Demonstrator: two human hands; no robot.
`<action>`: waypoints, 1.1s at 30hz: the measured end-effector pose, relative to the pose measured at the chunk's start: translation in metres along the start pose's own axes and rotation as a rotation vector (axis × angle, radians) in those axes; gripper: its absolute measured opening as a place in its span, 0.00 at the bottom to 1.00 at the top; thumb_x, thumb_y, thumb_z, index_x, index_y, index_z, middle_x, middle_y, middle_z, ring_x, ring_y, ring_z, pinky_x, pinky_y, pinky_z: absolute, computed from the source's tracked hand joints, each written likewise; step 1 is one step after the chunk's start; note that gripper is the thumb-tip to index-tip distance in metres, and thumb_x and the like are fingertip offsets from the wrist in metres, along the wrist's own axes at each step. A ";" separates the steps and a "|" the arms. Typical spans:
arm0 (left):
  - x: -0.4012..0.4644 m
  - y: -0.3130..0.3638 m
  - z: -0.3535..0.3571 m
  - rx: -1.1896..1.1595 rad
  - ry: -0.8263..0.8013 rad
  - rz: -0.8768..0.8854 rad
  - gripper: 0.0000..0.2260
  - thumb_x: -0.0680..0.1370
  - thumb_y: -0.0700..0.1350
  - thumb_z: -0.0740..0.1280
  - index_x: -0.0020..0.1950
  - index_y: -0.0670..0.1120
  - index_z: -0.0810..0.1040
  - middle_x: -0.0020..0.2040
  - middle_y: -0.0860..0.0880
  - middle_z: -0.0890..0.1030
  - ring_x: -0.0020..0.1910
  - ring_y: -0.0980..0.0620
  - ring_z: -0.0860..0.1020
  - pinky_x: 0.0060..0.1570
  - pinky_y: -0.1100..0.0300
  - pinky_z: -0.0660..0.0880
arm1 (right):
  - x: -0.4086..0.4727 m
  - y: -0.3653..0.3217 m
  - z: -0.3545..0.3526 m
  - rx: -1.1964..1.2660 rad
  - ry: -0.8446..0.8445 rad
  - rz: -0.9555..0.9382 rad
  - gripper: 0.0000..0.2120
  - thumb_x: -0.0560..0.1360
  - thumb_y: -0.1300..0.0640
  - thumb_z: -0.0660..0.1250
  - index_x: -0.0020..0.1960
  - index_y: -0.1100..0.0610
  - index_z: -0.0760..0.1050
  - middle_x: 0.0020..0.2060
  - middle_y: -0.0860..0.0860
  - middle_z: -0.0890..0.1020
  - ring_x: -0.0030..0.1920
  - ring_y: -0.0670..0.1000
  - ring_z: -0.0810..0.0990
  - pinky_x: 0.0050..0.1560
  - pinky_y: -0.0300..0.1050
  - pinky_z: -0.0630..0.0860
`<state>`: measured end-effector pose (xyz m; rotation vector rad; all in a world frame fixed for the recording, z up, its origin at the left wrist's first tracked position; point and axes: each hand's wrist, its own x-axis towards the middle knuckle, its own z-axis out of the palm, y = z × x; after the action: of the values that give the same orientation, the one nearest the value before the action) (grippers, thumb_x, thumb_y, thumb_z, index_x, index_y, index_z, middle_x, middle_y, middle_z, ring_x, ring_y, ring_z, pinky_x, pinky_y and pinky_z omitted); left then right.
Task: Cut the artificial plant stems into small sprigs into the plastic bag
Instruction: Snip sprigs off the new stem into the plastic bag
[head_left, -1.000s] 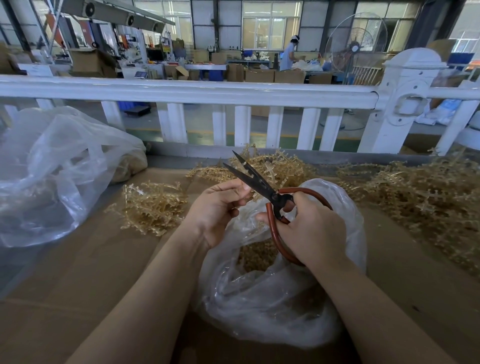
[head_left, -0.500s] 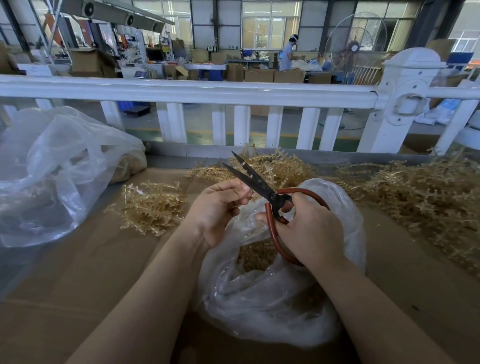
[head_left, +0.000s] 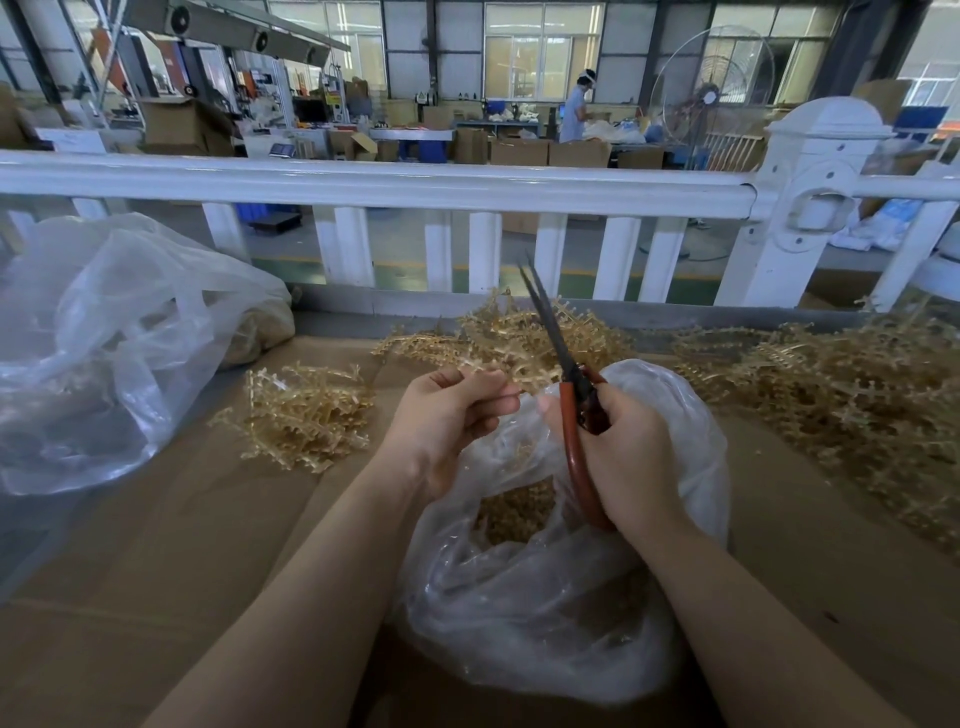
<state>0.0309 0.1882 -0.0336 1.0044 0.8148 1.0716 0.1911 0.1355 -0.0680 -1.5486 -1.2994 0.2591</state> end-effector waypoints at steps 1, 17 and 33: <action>-0.001 -0.001 0.001 0.029 -0.017 0.011 0.03 0.77 0.36 0.70 0.43 0.42 0.81 0.39 0.44 0.86 0.35 0.54 0.83 0.37 0.65 0.77 | 0.001 -0.001 0.000 0.052 -0.019 0.029 0.12 0.79 0.50 0.71 0.40 0.56 0.79 0.32 0.48 0.81 0.37 0.48 0.81 0.43 0.49 0.79; 0.000 -0.007 0.003 0.171 -0.139 0.080 0.08 0.77 0.38 0.71 0.38 0.46 0.82 0.37 0.47 0.83 0.32 0.55 0.78 0.34 0.66 0.73 | 0.003 -0.007 0.001 0.297 -0.007 0.114 0.10 0.77 0.53 0.73 0.37 0.53 0.79 0.28 0.44 0.81 0.30 0.39 0.79 0.34 0.31 0.73; 0.006 -0.002 -0.012 0.171 0.060 0.312 0.07 0.74 0.37 0.74 0.38 0.47 0.82 0.36 0.47 0.82 0.36 0.53 0.76 0.40 0.62 0.76 | -0.002 -0.002 0.001 -0.363 -0.009 -0.117 0.30 0.65 0.21 0.60 0.50 0.46 0.67 0.39 0.36 0.73 0.37 0.36 0.71 0.33 0.31 0.61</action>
<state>0.0227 0.1964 -0.0403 1.2789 0.8264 1.3188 0.1880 0.1339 -0.0677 -1.7640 -1.4985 -0.0489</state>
